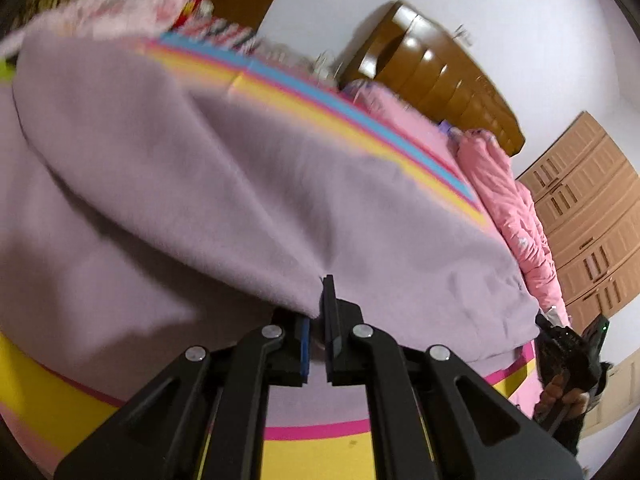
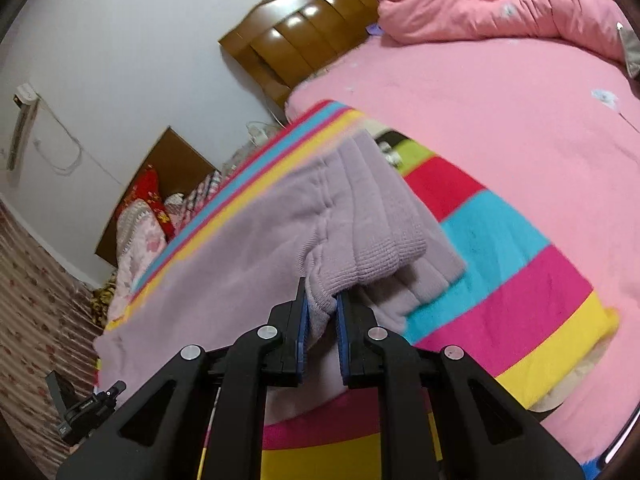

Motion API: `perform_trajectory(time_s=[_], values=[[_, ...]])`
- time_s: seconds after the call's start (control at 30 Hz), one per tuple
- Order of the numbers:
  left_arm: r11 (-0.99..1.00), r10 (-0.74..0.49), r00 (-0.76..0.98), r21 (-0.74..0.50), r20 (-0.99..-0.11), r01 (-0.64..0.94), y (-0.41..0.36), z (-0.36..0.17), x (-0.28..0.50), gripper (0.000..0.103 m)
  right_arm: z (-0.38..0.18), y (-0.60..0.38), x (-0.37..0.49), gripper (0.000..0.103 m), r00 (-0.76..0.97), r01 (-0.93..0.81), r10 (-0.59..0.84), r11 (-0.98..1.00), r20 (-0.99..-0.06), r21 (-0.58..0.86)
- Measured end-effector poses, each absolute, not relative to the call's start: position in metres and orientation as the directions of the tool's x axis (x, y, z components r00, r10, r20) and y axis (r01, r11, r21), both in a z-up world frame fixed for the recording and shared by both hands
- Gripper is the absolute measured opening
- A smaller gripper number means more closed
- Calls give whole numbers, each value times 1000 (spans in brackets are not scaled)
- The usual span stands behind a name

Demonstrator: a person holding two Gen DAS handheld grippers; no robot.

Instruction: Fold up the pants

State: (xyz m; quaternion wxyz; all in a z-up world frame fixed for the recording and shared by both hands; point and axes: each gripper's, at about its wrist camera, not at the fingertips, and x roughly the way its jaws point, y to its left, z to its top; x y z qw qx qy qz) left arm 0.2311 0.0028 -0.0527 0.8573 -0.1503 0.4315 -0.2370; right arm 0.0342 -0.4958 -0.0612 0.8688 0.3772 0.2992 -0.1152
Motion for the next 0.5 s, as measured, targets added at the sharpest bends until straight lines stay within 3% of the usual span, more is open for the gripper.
perform_trajectory(time_s=[0.13,0.2,0.5], values=[[854,-519,489,-438,-701,279,-2,-58,226,5,-78,-498,27,11,753,475,25,670,-658,570],[863,-504,455,-445,-734,239,-1,-76,229,5,-97,-502,24,11,770,467,65,621,-635,630],[854,-520,461,-456,-720,251,0,-78,224,6,-89,-506,25,11,780,458,72,612,-622,645]])
